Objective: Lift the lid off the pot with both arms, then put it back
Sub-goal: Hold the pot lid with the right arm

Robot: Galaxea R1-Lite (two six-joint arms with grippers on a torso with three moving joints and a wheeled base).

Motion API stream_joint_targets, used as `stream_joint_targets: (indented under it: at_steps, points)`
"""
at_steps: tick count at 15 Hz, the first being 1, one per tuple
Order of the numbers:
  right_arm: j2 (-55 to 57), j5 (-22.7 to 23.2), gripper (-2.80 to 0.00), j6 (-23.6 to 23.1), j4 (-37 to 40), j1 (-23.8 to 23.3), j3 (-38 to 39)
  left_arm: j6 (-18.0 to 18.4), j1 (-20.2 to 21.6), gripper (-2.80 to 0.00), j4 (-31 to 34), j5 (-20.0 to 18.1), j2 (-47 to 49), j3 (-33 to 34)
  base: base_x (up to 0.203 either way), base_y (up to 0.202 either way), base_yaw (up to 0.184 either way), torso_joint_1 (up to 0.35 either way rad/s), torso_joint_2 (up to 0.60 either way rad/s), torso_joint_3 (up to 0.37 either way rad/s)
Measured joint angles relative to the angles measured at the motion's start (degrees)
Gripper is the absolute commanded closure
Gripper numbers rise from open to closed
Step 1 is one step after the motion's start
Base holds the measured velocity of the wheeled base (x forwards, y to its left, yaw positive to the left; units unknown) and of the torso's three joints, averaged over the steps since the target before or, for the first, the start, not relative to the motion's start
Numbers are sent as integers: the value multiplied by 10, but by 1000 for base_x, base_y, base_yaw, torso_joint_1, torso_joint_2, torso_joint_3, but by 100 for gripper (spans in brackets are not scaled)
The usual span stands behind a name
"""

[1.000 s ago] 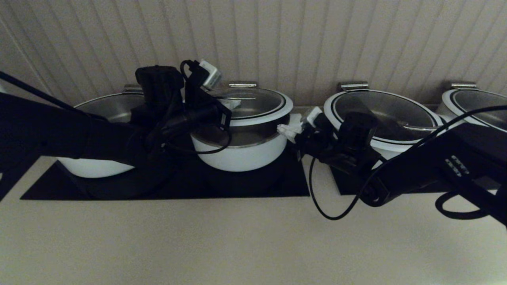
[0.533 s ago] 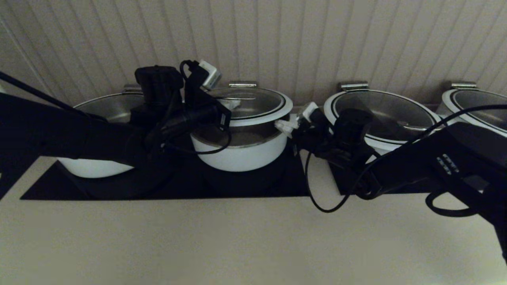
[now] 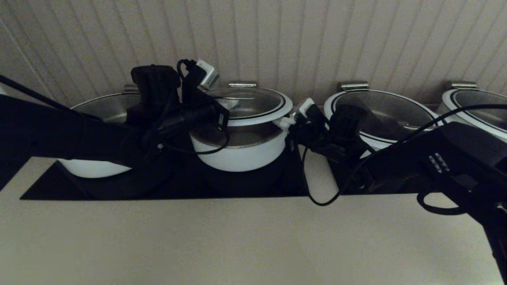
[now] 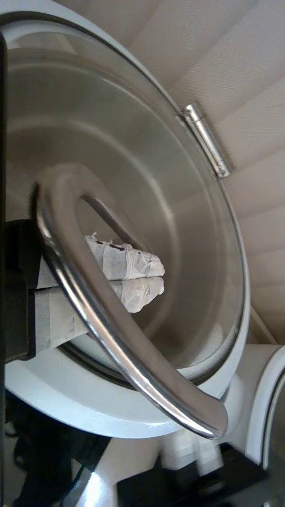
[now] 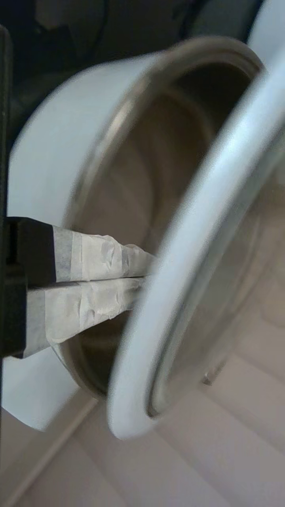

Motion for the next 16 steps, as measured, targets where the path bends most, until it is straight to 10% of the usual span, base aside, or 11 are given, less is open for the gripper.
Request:
stream_joint_targets:
  at_steps: [16]
  points:
    - [17,-1,0,0,0,-1,-16,2,1,0,-3,-2,-47,99,0,0,0,0,0,0]
